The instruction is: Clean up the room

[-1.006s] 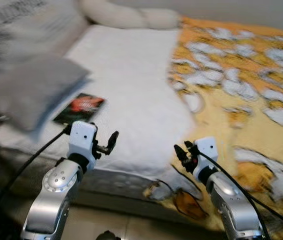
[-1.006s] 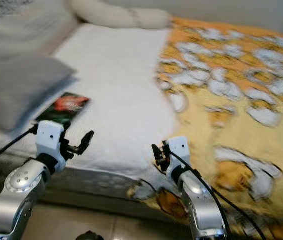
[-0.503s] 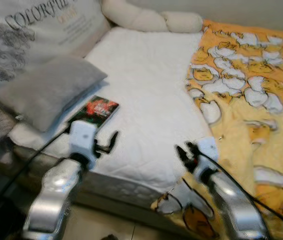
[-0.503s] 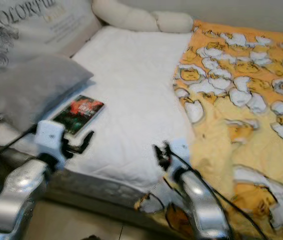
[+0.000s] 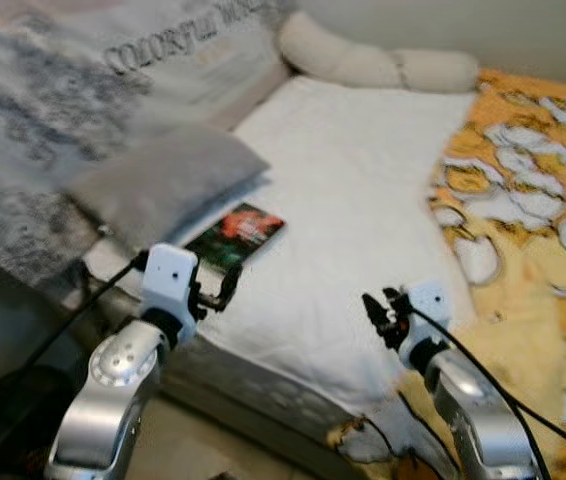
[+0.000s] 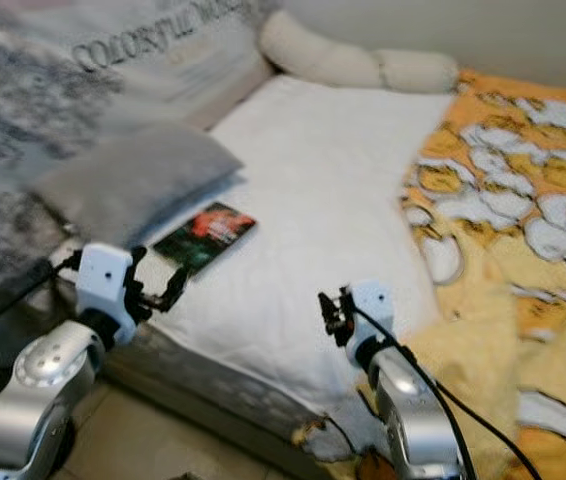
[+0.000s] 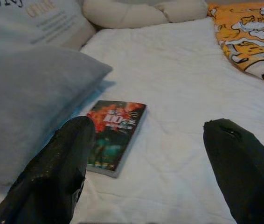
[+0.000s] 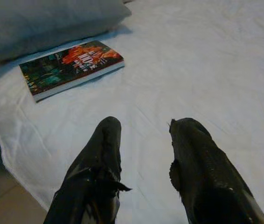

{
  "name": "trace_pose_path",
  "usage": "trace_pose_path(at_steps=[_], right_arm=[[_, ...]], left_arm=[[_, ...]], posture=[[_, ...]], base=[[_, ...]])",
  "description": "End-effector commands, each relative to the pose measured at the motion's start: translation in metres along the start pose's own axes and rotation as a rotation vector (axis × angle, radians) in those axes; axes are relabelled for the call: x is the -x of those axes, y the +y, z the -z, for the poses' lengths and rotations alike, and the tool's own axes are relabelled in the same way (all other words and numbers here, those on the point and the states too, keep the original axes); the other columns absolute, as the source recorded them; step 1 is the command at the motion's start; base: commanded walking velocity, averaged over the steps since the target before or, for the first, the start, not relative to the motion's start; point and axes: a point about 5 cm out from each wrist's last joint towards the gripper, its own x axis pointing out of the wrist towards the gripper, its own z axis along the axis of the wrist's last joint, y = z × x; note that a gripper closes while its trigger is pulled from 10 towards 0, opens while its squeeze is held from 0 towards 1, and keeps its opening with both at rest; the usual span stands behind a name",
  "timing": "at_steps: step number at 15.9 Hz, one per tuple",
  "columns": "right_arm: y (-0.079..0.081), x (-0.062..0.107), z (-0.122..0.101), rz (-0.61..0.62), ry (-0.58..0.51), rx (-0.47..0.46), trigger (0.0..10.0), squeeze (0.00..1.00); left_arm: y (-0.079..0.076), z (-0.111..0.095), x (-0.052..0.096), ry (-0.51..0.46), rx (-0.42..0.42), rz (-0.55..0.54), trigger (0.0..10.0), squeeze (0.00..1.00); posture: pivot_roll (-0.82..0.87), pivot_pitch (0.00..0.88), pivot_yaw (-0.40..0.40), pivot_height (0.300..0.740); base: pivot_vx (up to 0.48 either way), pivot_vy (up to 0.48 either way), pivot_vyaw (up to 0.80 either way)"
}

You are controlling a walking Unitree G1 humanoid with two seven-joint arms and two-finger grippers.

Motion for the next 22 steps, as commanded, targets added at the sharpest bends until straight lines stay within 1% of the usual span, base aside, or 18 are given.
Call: trace_pose_path(at_steps=[1, 4, 7, 8, 9, 10, 12, 13, 14, 15, 17, 18, 20, 22], right_arm=[[0.001, -0.004, -0.002, 0.016, 0.023, -0.003, 10.0, 0.0], [-0.003, -0.007, -0.003, 0.031, 0.049, 0.013, 10.0, 0.0], [-0.006, -0.007, -0.004, 0.043, 0.054, 0.014, 10.0, 0.0], [-0.006, -0.007, -0.003, 0.039, 0.057, 0.018, 10.0, 0.0], [-0.004, -0.008, -0.003, 0.024, 0.063, 0.003, 10.0, 0.0], [-0.003, -0.008, -0.003, 0.024, 0.069, 0.007, 10.0, 0.0], [-0.004, -0.009, -0.003, 0.036, 0.076, -0.004, 10.0, 0.0], [-0.004, -0.009, -0.003, 0.042, 0.079, -0.007, 10.0, 0.0], [-0.005, -0.009, -0.003, 0.047, 0.082, -0.01, 10.0, 0.0], [-0.005, -0.009, -0.003, 0.048, 0.081, -0.007, 10.0, 0.0], [-0.005, -0.009, -0.004, 0.05, 0.079, -0.005, 10.0, 0.0], [-0.004, -0.009, -0.006, 0.042, 0.07, -0.007, 10.0, 0.0], [-0.002, -0.011, -0.009, 0.021, 0.062, 0.011, 10.0, 0.0], [-0.005, -0.015, -0.012, 0.023, 0.065, 0.017, 10.0, 0.0]], left_arm=[[0.002, 0.001, 0.0, 0.023, -0.007, 0.031, 10.0, 0.0], [0.003, 0.003, 0.0, 0.047, -0.025, 0.08, 10.0, 0.0], [0.003, 0.004, -0.002, 0.047, -0.008, 0.051, 10.0, 0.0], [0.002, 0.004, -0.003, 0.046, -0.007, 0.042, 10.0, 0.0], [0.002, 0.002, -0.004, 0.037, 0.003, 0.034, 10.0, 0.0], [0.002, 0.002, -0.005, 0.036, 0.006, 0.032, 10.0, 0.0], [0.003, 0.001, -0.007, 0.037, 0.015, 0.025, 10.0, 0.0], [0.005, 0.002, -0.008, 0.043, 0.021, 0.002, 10.0, 0.0], [0.006, 0.002, -0.009, 0.048, 0.025, -0.013, 10.0, 0.0], [0.006, 0.0, -0.011, 0.043, -0.021, -0.015, 10.0, 0.0], [0.006, 0.0, -0.012, 0.045, -0.043, -0.017, 10.0, 0.0], [0.007, 0.0, -0.013, 0.041, -0.001, -0.037, 10.0, 0.0], [0.008, 0.0, -0.013, 0.041, 0.013, -0.031, 10.0, 0.0], [0.006, 0.0, -0.013, 0.041, 0.021, -0.011, 10.0, 0.0]], posture=[[0.01, 0.0, 0.01, 0.74], [0.01, 0.0, 0.008, 0.74], [0.01, 0.0, 0.002, 0.74], [0.01, 0.0, 0.0, 0.74], [0.01, 0.0, -0.002, 0.74], [0.01, 0.0, -0.003, 0.74], [0.01, 0.0, -0.003, 0.74], [0.01, 0.0, -0.003, 0.74], [0.01, 0.0, -0.003, 0.74], [0.01, 0.0, -0.002, 0.74], [0.0, 0.0, 0.001, 0.74], [0.0, 0.0, 0.005, 0.74], [0.0, 0.0, 0.005, 0.74], [0.0, 0.0, 0.007, 0.74]], base=[[0.0, 0.0, 0.0], [0.0, 0.0, 0.0], [0.0, 0.0, 0.0], [0.0, 0.0, 0.0], [0.0, 0.0, 0.0], [0.0, 0.0, -0.8], [0.0, 0.371, -0.8], [0.0, 0.48, -0.8], [0.0, 0.0, -0.8], [0.0, -0.48, -0.8], [0.0, -0.48, -0.8], [0.0, -0.285, 0.0], [0.0, 0.0, 0.0], [0.0, 0.0, 0.0]])
